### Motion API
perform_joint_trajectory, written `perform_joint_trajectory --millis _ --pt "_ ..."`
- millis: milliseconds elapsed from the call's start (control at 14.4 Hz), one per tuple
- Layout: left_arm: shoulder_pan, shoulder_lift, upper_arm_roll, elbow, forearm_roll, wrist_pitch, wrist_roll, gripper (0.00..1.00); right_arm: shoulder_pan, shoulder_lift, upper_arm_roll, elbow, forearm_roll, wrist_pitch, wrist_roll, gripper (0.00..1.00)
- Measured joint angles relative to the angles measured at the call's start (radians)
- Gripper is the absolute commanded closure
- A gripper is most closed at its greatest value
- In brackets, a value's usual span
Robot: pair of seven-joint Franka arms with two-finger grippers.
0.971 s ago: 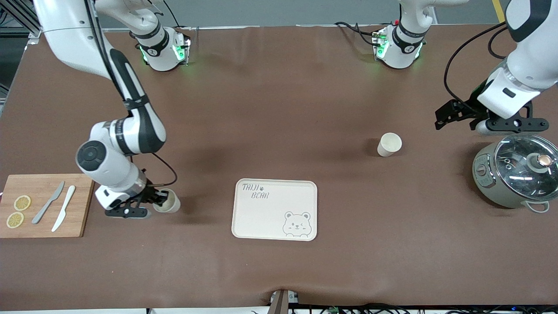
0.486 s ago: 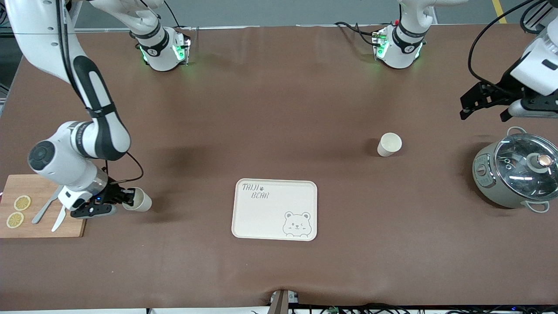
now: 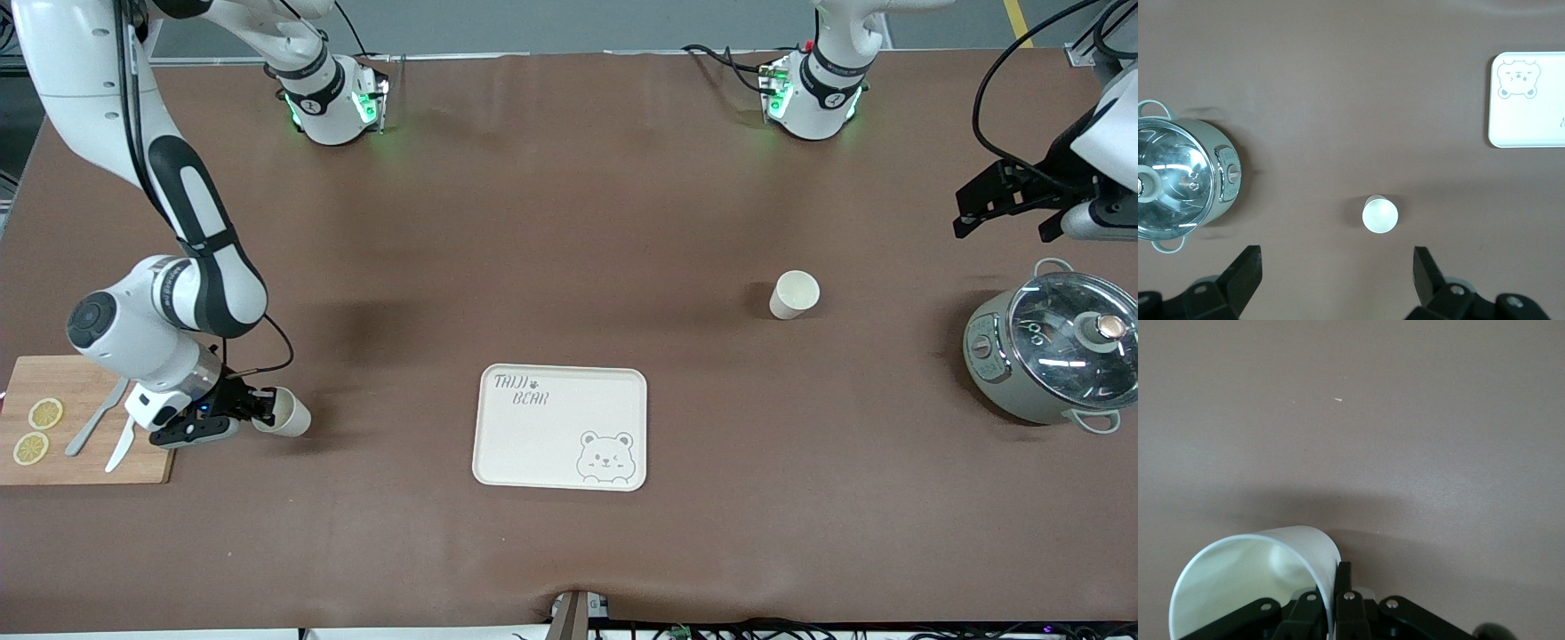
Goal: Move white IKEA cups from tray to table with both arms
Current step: 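Lower the cup beside the cutting board and open the right gripper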
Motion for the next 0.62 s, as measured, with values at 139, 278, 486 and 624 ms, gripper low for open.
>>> perform_joint_trajectory --millis 139,278,486,624 --pt "0.001 0.011 0.011 0.007 0.0 -0.001 0.032 0.0 0.0 0.022 0.001 0.0 0.0 0.027 -0.001 1.0" --pt "0.004 0.015 0.026 0.01 0.0 -0.003 0.056 0.0 0.001 0.023 0.001 0.0 0.0 0.032 -0.001 1.0" --pt "0.004 0.024 0.029 0.01 0.0 -0.004 0.061 0.0 0.001 0.023 0.002 0.0 0.0 0.033 -0.002 0.67" --pt "0.004 0.032 0.029 0.01 0.0 -0.004 0.091 0.0 0.001 0.023 0.002 0.0 0.0 0.034 -0.002 0.0"
